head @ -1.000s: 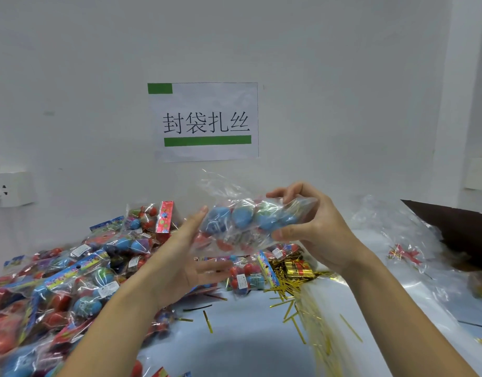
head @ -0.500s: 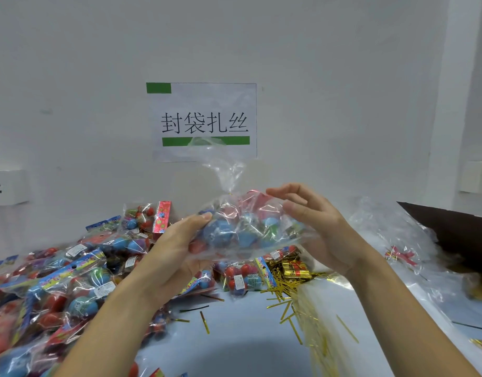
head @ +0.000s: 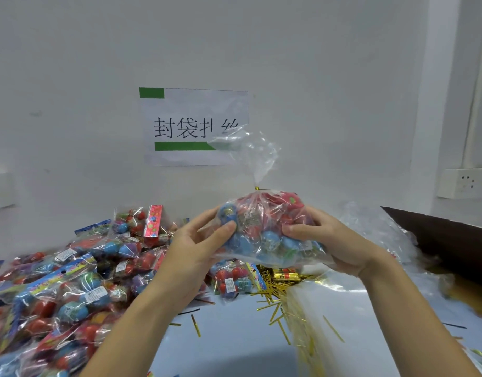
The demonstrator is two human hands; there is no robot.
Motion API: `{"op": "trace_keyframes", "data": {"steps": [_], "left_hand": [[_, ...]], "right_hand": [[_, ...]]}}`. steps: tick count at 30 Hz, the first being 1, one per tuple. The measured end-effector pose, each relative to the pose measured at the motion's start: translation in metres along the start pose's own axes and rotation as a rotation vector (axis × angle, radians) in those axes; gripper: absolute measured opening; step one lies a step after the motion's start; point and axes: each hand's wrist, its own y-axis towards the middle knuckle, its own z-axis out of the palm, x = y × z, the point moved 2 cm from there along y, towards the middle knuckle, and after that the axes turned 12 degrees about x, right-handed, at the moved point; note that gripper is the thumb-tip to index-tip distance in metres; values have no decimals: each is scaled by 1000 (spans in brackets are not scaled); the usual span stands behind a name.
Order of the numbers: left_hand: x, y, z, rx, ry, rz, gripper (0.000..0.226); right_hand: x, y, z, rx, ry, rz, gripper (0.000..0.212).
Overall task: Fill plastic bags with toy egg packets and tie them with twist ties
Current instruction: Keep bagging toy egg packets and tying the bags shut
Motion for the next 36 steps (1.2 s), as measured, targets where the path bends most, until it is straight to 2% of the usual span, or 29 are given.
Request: {"op": "trace_keyframes", "data": {"steps": [5,7,9,11,14,16,17,19,21,22,26,28,31,36], "left_hand": [[9,1,4,-195,209,-30,47],[19,4,8,-245,193,-76,28],[33,3,19,-228,224,-155,17],[54,-3,32,-105,431,-187,18],[95,-23,67,281,949,-126,38],[118,-36,95,471,1257,127,40],[125,-41,107,542,1308,148,43],[135,-47,119,617,1281,66,46],[141,-50,125,641,1302,187,28],[139,-53,128,651,1347,223,30],[150,-59,125,613,1202,92,30],[159,-54,112,655,1213,18,32],[166,-51,102,623,1283,73,35],[172,-52,103,579,1268,-2,43]], "right_hand": [[0,-8,-2,-75,55,-14,54],[-2,-13,-6,-123,127,-27,57],[-6,-21,-14,-213,226,-41,59],[-9,-31,-22,-310,270,-59,57],[-14,-43,-35,-448,313,-93,46],[-17,-51,-47,-568,434,-151,41],[-18,-56,-54,-637,503,-196,41],[-19,-63,-66,-764,622,-302,43],[-21,-71,-77,-873,700,-405,44],[-23,-74,-82,-925,721,-456,43],[-28,-82,-96,-1122,738,-632,38],[-28,-86,-101,-1231,689,-670,40],[-20,-94,-107,-1426,533,-708,42],[4,-125,-125,-1751,312,-866,47]]}}
